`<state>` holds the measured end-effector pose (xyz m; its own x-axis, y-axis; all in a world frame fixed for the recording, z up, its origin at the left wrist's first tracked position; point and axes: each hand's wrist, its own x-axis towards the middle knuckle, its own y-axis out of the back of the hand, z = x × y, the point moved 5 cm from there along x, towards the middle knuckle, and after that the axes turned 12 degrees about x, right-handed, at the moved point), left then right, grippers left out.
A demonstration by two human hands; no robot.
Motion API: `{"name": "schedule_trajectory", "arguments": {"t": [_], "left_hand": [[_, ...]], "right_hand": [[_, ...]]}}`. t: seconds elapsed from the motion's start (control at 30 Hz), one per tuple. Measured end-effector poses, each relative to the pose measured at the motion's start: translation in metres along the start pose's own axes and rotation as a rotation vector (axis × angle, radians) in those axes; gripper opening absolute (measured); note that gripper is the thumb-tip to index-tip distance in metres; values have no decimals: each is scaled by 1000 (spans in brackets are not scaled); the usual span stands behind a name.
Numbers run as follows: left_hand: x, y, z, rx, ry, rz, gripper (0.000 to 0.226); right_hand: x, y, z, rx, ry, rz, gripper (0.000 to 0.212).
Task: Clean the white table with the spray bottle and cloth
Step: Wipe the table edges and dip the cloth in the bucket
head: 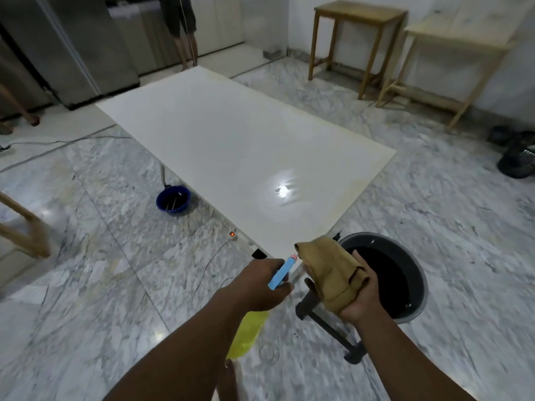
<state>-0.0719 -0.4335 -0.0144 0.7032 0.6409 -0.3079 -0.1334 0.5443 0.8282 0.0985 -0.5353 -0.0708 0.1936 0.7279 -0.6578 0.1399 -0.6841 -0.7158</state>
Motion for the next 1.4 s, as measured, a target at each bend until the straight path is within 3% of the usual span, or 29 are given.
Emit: {"name": "schedule_trajectory", "arguments": {"t": [0.13,0.23,0.67,0.87,1.07,1.23,1.4], "left_hand": [[24,32,1,101,-70,-122,18],[45,56,-9,168,-117,-171,19],[123,164,-60,268,-353,-138,20],[140,177,-71,201,-375,-146,21],[160,175,-69,239,-391,-134,19],[192,176,-58,295,-321,-81,35],[241,177,-40,225,-348,-90,21]], "right_hand": [[20,-37,-7,37,35,-38,70],[35,-74,-5,75,54,-81,70],[95,-198,22,58,148,-113,64],[109,-219,20,57,199,-84,50],[123,-219,12,64,227,-43,49],[138,-213,-13,57,260,15,49],[169,-196,-57,14,228,115,50]]}}
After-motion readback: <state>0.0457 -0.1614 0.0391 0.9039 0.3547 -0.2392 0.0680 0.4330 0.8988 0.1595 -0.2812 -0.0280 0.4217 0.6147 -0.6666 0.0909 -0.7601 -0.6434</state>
